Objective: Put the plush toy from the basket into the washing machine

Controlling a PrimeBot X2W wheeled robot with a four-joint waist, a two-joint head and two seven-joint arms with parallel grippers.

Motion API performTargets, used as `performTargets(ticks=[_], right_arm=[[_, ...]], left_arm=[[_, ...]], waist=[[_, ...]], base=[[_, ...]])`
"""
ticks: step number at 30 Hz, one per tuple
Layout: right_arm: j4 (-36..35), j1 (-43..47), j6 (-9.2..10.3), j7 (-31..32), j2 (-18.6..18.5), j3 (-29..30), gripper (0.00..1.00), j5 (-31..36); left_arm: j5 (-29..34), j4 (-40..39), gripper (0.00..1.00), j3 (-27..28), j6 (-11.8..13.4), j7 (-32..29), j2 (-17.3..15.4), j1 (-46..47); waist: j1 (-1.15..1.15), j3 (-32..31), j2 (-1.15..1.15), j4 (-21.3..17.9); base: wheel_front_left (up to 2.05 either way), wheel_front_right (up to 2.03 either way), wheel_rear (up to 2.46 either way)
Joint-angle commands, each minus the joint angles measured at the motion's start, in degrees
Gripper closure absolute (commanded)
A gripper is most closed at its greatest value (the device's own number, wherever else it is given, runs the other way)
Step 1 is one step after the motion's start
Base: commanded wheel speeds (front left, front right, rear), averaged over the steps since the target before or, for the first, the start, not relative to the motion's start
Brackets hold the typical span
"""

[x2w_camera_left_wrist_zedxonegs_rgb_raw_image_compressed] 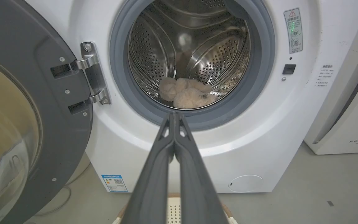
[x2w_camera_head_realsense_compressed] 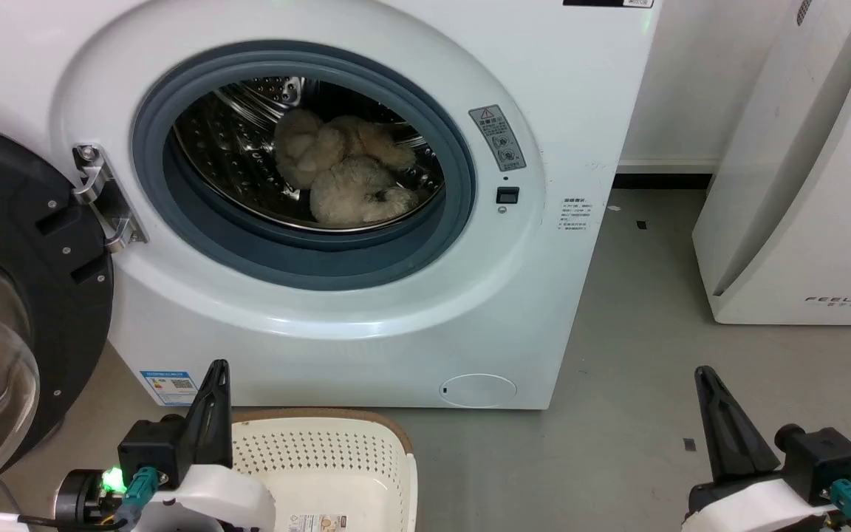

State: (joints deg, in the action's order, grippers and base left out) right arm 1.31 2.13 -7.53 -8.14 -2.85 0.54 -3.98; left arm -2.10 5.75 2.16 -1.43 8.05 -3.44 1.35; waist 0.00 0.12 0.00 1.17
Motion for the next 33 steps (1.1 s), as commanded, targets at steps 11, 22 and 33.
performTargets(ticks=[11, 22, 33], right_arm=[[-0.5, -1.1, 0.02, 1.6, 0.0, -0.2, 1.0, 1.1], [-0.7, -1.3, 0.03, 2.9, 0.0, -0.2, 1.0, 1.7], [-0.8, -1.5, 0.03, 4.1, 0.0, -0.3, 1.0, 2.2]], left_arm=[[0.7, -1.3, 1.0, -0.5, 0.5, -1.6, 0.1, -0.7], [1.0, -2.2, 1.0, -0.8, 0.7, -2.8, 0.2, -0.9], [1.2, -3.0, 1.0, -1.1, 0.8, -4.0, 0.3, -1.0]], waist=[[0.0, 0.0, 0.0, -0.2], [0.0, 0.0, 0.0, -0.4], [0.0, -0.1, 0.0, -0.6]], base=[[0.0, 0.0, 0.0], [0.0, 0.0, 0.0], [0.0, 0.0, 0.0]])
